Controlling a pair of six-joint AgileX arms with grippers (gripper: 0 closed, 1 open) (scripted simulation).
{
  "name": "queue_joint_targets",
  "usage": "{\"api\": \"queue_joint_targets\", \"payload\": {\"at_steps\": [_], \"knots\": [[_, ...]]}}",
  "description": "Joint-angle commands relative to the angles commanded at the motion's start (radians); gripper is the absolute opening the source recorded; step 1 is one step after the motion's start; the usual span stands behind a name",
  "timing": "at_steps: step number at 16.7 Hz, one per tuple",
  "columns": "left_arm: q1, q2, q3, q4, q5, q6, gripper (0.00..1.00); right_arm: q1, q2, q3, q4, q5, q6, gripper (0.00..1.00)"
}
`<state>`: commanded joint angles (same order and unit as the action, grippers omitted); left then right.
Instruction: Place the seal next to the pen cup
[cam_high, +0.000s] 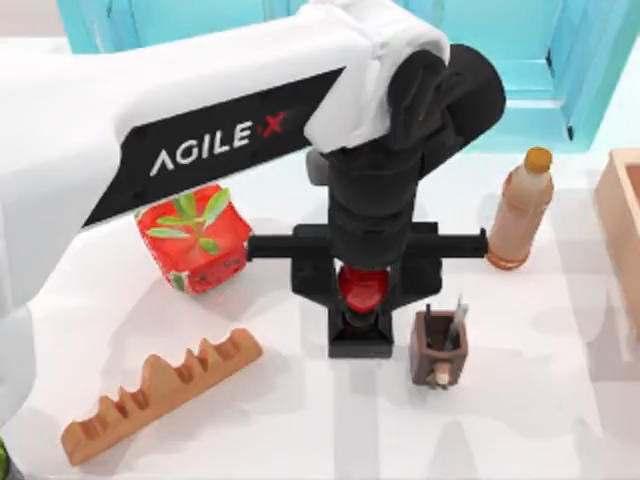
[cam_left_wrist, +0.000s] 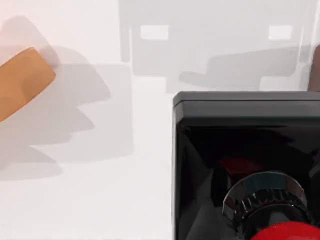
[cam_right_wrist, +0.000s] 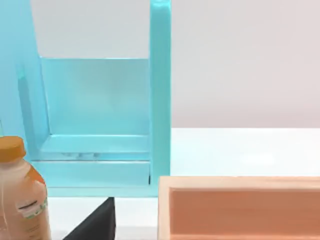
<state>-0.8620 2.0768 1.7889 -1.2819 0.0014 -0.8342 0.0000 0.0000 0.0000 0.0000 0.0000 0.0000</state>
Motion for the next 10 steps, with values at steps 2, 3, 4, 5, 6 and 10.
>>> {"api": "queue_joint_targets", "payload": {"at_steps": [2,3,4,5,6,10], "knots": [[0.000,0.000,0.000,0.000,0.000,0.000,0.38,0.000,0.000,0.000,0.000,0.000,0.000,1.00],[0.000,0.000,0.000,0.000,0.000,0.000,0.45,0.000,0.000,0.000,0.000,0.000,0.000,1.00],[0.000,0.000,0.000,0.000,0.000,0.000,0.53,0.000,0.000,0.000,0.000,0.000,0.000,1.00],[0.000,0.000,0.000,0.000,0.000,0.000,0.60,0.000,0.000,0.000,0.000,0.000,0.000,1.00],[0.000,0.000,0.000,0.000,0.000,0.000,0.68,0.000,0.000,0.000,0.000,0.000,0.000,1.00],[0.000,0.000,0.000,0.000,0.000,0.000,0.98,0.000,0.000,0.000,0.000,0.000,0.000,1.00]]}}
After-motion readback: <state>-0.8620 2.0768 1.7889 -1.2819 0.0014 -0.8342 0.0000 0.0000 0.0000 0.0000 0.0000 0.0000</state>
